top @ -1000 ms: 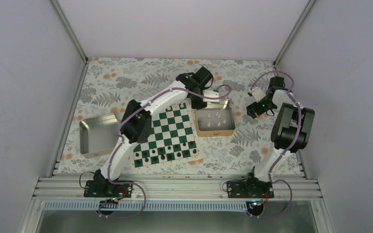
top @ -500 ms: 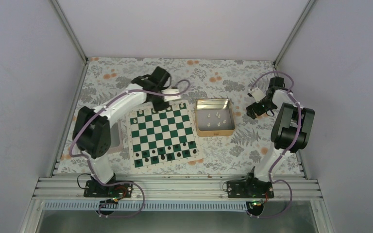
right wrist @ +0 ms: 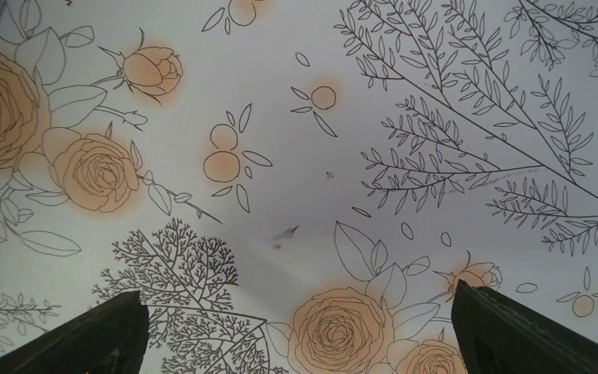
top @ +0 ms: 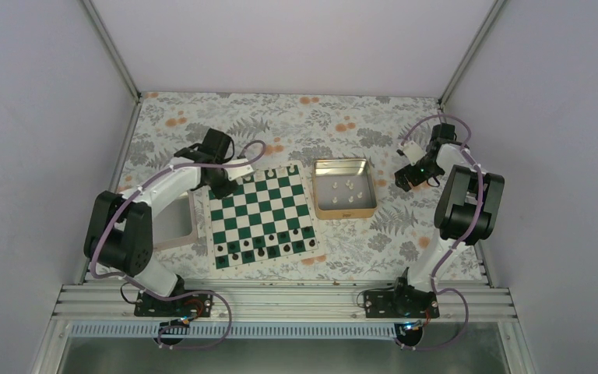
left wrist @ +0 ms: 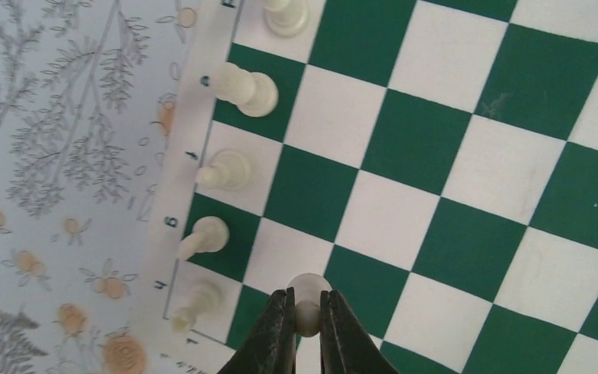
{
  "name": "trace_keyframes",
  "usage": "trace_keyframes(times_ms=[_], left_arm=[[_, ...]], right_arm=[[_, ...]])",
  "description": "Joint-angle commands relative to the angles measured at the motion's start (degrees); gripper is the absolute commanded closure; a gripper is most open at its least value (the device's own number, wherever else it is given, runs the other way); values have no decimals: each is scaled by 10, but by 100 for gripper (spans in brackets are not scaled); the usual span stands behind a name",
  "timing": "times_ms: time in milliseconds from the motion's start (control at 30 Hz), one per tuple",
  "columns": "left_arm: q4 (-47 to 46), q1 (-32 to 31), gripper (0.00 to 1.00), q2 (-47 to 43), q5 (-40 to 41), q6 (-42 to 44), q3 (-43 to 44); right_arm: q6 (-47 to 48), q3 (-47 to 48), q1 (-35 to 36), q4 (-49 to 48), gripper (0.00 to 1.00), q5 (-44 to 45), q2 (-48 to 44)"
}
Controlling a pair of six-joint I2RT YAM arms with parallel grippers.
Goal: Set up the chess pieces on the board
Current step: Place the chess piece on the chessboard.
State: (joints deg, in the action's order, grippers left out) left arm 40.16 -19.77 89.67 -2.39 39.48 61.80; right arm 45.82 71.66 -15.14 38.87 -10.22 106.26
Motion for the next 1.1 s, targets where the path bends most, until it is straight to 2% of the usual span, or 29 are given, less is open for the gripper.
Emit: trace_keyframes(times_ms=[0,433,1067], left_arm=[[-48,-1,92,1,-31,-11,-29],[-118,30,92,21,-26,-2,-94],[-146,53,92,48,-49,3,-89]], right_arm=[[4,6,-5,4,0,-6,-13],[4,5,-5,2,0,-2,-11],[5,4,-8,2,0,-1,-10]])
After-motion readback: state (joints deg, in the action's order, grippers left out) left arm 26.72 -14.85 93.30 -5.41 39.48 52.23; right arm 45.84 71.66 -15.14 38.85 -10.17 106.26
